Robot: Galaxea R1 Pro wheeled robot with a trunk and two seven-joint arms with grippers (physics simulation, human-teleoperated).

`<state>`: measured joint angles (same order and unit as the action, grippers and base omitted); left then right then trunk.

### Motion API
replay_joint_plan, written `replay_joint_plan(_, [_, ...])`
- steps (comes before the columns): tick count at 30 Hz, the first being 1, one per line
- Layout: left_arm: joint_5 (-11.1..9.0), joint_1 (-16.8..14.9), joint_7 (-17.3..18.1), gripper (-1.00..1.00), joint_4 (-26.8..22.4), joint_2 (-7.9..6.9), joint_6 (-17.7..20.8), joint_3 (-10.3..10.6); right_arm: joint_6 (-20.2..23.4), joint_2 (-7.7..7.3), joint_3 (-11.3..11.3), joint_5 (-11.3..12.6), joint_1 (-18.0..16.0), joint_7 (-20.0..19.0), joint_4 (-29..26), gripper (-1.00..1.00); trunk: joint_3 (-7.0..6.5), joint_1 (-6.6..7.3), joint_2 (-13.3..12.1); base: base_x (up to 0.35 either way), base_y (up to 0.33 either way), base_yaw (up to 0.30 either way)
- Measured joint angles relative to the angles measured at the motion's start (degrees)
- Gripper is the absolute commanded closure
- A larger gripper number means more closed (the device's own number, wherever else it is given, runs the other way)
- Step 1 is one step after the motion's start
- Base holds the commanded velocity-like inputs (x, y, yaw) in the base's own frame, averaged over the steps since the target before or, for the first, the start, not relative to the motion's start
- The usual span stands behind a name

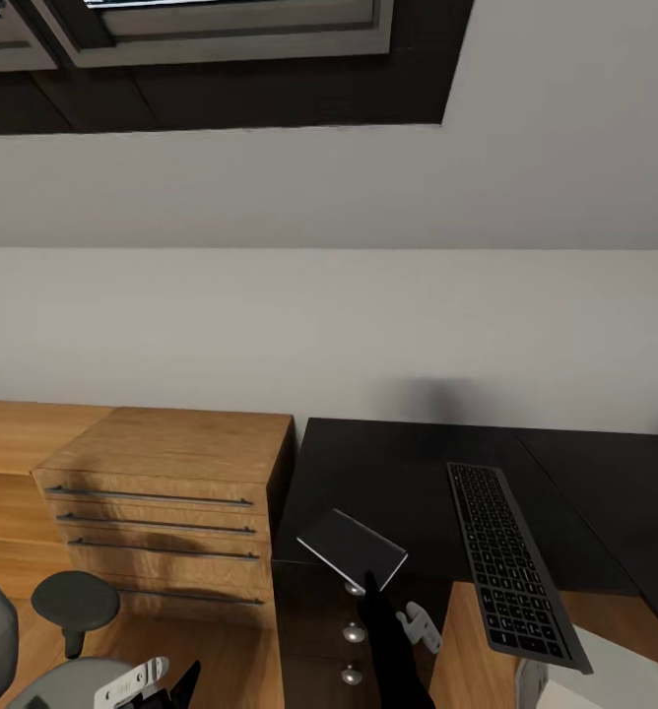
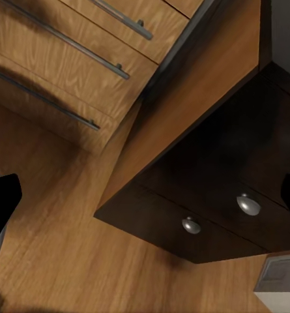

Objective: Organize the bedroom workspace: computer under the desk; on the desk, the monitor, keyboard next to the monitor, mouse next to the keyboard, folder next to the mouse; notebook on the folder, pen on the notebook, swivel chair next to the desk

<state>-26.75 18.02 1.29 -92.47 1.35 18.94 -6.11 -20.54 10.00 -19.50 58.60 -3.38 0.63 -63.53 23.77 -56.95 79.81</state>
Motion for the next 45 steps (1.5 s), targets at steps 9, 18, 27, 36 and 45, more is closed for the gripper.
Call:
replay_joint_plan(9, [0.00,0.00,0.03,-1.00,-0.01,0.00,0.00,-0.06,0.01,0.00,0.01,-0.02,0.00,-0.04,-0.05,1.00,0.00,0.00,0.00,0.000,0.000,0.000])
replay_joint_plan(18, [-0.01,0.00,0.06,-1.00,-0.07,0.00,0.00,-0.09,-4.48,0.00,0.51,-0.44,0.00,-0.24,-0.11,1.00,0.00,0.00,0.00,0.000,0.000,0.000])
replay_joint_plan(27, [0.00,0.00,0.06,-1.00,-0.04,-0.02,0.00,-0.22,-5.77,0.00,0.11,-3.75,0.00,-0.28,0.01,1.00,0.00,0.00,0.00,0.000,0.000,0.000])
replay_joint_plan(36, [0.00,0.00,0.06,-1.00,-0.04,-0.02,0.00,-0.25,-5.86,0.00,-0.20,-4.01,0.00,-0.42,-0.17,1.00,0.00,0.00,0.00,0.000,0.000,0.000])
replay_joint_plan(45, [0.00,0.00,0.06,-1.00,-0.07,-0.05,0.00,-0.25,-6.10,0.00,-0.26,-3.86,0.00,-0.39,-0.18,1.00,0.00,0.00,0.00,0.000,0.000,0.000])
